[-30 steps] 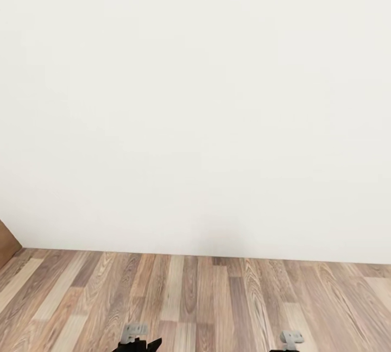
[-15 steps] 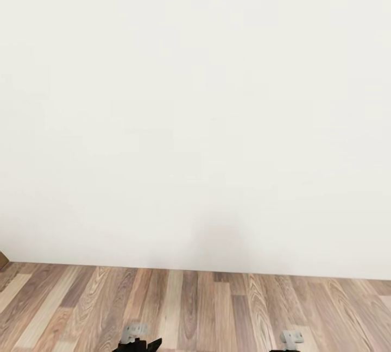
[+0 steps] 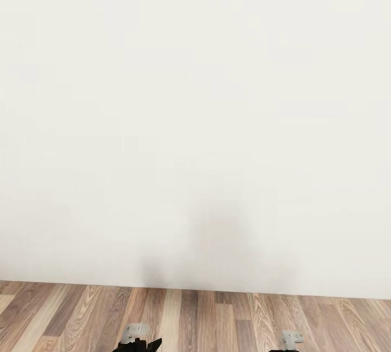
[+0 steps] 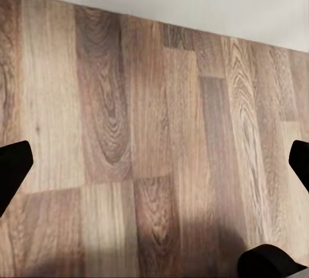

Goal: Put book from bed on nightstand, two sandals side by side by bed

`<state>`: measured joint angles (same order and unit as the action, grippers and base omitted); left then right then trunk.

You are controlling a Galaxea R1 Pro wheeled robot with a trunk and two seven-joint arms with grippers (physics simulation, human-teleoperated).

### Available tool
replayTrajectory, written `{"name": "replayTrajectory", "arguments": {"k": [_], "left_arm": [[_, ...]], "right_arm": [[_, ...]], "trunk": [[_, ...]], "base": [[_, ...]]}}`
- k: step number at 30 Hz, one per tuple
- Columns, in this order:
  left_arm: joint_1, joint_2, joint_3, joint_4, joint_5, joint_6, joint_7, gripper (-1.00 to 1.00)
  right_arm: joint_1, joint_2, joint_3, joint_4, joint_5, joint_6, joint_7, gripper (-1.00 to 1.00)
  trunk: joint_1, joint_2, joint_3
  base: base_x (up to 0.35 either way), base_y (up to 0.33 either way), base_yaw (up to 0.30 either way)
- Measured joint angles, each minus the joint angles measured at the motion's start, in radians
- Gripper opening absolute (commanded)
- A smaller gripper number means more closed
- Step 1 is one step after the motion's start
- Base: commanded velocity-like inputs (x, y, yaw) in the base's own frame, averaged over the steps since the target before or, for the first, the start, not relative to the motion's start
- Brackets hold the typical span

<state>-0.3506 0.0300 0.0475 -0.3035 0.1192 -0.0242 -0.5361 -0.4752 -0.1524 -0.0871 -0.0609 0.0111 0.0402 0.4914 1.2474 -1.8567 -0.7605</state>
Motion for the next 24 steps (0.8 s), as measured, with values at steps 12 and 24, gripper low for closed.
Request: {"name": "replayTrajectory", "arguments": {"k": [12,24], "left_arm": [[0.0,0.0,0.0,0.0,0.0,0.0,0.0,1.0],[0.0,0.0,0.0,0.0,0.0,0.0,0.0,1.0]], "right_arm": [[0.0,-0.001,0.0,0.0,0.0,0.0,0.001,1.0],[0.0,0.0,0.0,0.0,0.0,0.0,0.001,1.0]], "trunk": [[0.001,0.0,0.0],[0.001,0.0,0.0]], "base": [[0.092,0.0,-0.087],[0.001,0.0,-0.24]]}}
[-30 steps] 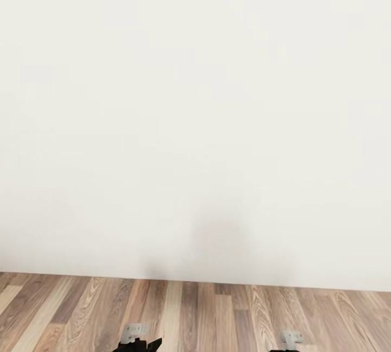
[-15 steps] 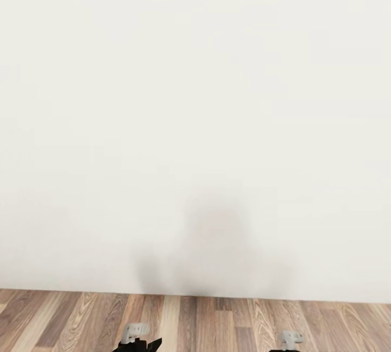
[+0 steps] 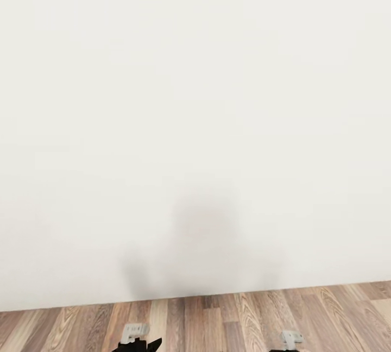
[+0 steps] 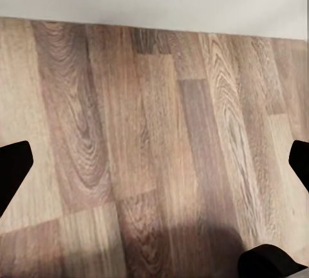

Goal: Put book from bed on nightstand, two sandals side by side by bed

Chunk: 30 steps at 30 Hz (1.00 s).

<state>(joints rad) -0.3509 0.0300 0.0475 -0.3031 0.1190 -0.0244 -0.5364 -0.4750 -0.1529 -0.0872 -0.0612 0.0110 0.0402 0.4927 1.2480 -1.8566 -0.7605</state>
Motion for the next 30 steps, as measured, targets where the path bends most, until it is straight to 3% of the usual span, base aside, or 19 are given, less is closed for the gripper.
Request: {"name": "replayTrajectory", "arguments": {"k": [30], "left_arm": [[0.0,0.001,0.001,0.0,0.0,0.001,-0.004,1.0]], "right_arm": [[0.0,0.001,0.0,0.0,0.0,0.0,0.0,1.0]], "trunk": [[0.0,0.0,0.0]], "base": [[0.0,0.0,-0.254]]}}
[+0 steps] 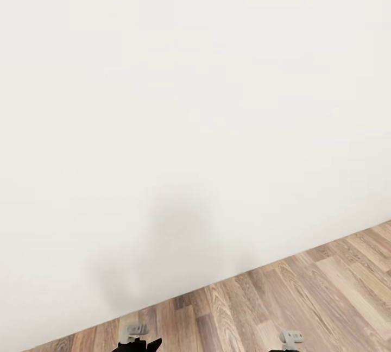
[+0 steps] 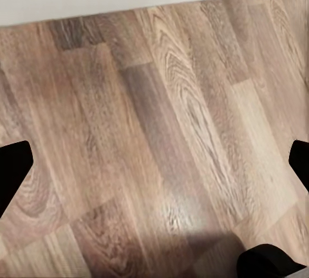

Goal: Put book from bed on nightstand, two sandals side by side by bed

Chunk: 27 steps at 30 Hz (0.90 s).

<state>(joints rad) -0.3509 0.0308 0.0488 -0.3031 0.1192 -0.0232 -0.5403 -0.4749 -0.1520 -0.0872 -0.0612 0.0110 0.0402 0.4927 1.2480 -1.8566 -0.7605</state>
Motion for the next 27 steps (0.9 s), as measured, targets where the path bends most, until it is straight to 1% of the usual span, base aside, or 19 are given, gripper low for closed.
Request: {"name": "replayTrajectory", "arguments": {"k": [27], "left_arm": [[0.0,0.0,-0.001,0.0,-0.001,0.0,0.003,1.0]], "right_arm": [[0.0,-0.001,0.0,0.0,0.0,0.0,0.0,1.0]], "trunk": [[0.0,0.0,0.0]], "base": [[0.0,0.0,-0.263]]}}
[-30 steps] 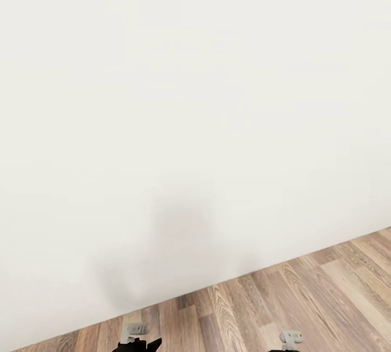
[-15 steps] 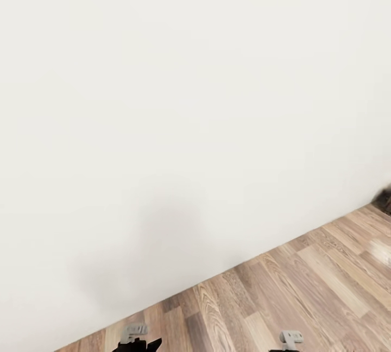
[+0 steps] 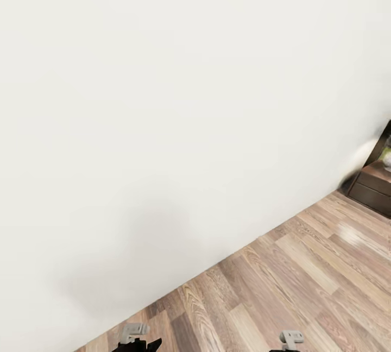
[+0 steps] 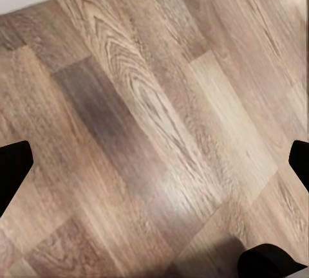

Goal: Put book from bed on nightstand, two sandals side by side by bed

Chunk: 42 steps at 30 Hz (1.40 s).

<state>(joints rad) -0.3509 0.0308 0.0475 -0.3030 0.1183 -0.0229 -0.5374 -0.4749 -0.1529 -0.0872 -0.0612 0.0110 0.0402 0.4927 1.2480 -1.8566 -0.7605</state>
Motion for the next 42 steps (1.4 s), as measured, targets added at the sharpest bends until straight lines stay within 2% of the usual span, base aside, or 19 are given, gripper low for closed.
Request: {"name": "replayTrajectory", "arguments": {"k": [13,15,17,19,20,22,29,32,35,40,42], "left_arm": [[0.0,-0.001,-0.002,-0.001,-0.006,0.003,0.0,1.0],[0.0,0.0,-0.002,0.022,-0.005,0.002,0.0,1.0],[0.0,0.002,-0.001,0.087,-0.007,-0.007,0.0,1.0],[0.001,0.003,-0.001,0.141,-0.009,-0.035,0.0,1.0],[0.001,0.002,-0.003,0.188,-0.012,-0.099,0.0,1.0],[0.001,0.001,-0.003,0.213,-0.013,-0.151,-0.001,1.0],[0.001,0.0,-0.006,0.224,-0.018,-0.174,-0.001,1.0],[0.001,0.0,-0.029,0.225,-0.05,-0.174,-0.001,1.0],[0.001,0.0,-0.057,0.227,-0.105,-0.171,-0.002,1.0],[0.001,-0.001,-0.058,0.226,-0.113,-0.171,-0.002,1.0],[0.001,0.0,-0.059,0.226,-0.114,-0.171,-0.001,1.0]], "right_arm": [[0.0,0.001,0.0,0.001,0.0,0.0,0.0,1.0],[0.0,0.002,0.0,0.022,-0.001,0.0,0.0,1.0],[0.002,0.002,0.001,0.082,0.0,0.0,0.0,1.0],[0.001,0.003,0.001,0.111,0.0,-0.001,0.0,1.0],[0.002,0.002,0.001,0.128,0.0,-0.002,0.0,1.0],[0.001,0.001,0.0,0.136,-0.001,-0.007,0.001,1.0],[0.001,0.001,0.0,0.14,-0.001,-0.011,0.001,1.0],[0.001,0.0,0.0,0.14,-0.001,-0.011,0.001,1.0],[0.002,-0.001,0.0,0.14,-0.001,-0.011,0.001,1.0],[0.002,-0.006,-0.001,0.14,-0.002,-0.013,0.001,1.0],[0.002,-0.007,-0.002,0.14,-0.02,-0.017,0.001,1.0]], "trunk": [[0.0,0.0,0.0],[0.0,0.0,0.0],[0.0,0.0,0.0],[0.0,0.0,0.001],[0.0,0.0,0.002],[0.0,0.0,0.003],[0.0,0.0,0.008],[0.0,0.0,0.01],[0.0,0.0,0.012],[0.0,0.0,0.015],[0.0,0.0,0.016]], "base": [[0.0,0.0,-0.284],[0.0,0.0,-0.285],[0.0,0.0,-0.285],[0.0,0.0,-0.284],[0.0,0.0,-0.284],[0.0,0.0,-0.284],[0.0,0.0,-0.283],[0.0,0.0,-0.282],[0.0,0.0,-0.282],[0.044,0.0,-0.282],[0.142,0.0,-0.282]]}}
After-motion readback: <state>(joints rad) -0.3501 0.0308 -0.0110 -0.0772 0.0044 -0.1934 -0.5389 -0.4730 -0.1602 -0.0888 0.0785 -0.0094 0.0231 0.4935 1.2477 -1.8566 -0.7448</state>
